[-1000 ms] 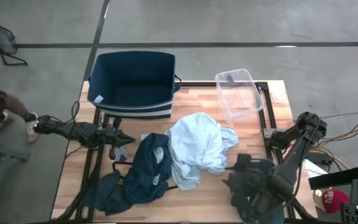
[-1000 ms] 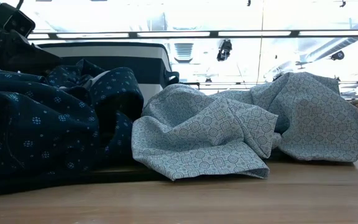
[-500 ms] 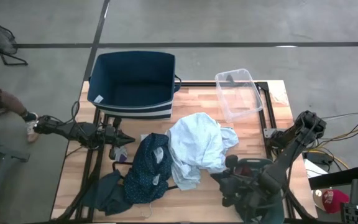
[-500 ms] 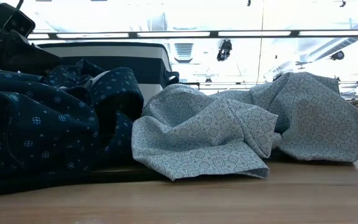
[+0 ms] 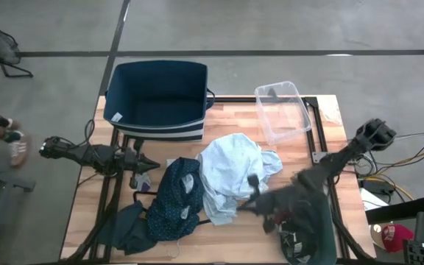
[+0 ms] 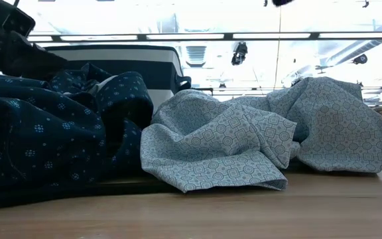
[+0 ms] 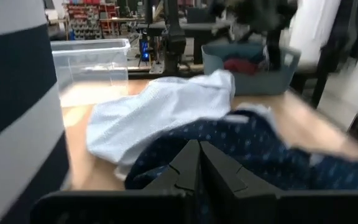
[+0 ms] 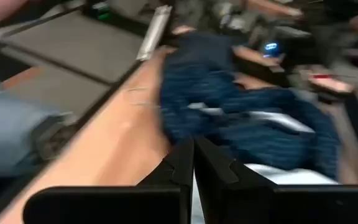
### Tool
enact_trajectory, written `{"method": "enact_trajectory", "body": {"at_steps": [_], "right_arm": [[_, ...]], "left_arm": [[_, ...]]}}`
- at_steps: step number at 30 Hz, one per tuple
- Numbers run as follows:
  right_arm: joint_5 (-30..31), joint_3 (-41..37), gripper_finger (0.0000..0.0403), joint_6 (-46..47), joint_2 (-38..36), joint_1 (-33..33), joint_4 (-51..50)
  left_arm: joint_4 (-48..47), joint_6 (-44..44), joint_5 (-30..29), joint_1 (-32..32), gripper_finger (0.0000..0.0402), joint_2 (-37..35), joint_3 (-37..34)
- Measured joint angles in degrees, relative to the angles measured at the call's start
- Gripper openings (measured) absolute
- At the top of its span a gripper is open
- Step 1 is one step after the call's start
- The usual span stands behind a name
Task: Pick & Place Cloths
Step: Put the blue shirt into the laundry organizer
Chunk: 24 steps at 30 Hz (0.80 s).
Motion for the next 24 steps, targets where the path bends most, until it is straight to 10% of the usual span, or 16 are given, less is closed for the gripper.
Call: {"method": "enact_trajectory", "body": {"at_steps": [17,24], "right_arm": [[-6.26,-21.73,0.0008,0.03,-35.94,-13.94,-1.93],[-6.3,-29.73,0.0008,2.98,-49.54,-13.87,-2.08]], "left_arm": [[24.75,-11.54,-6.91,0.02,0.0019,0.05,-4.5],[25.35,-16.84,0.66,-0.02,0.0019,1.14,-4.42]]}}
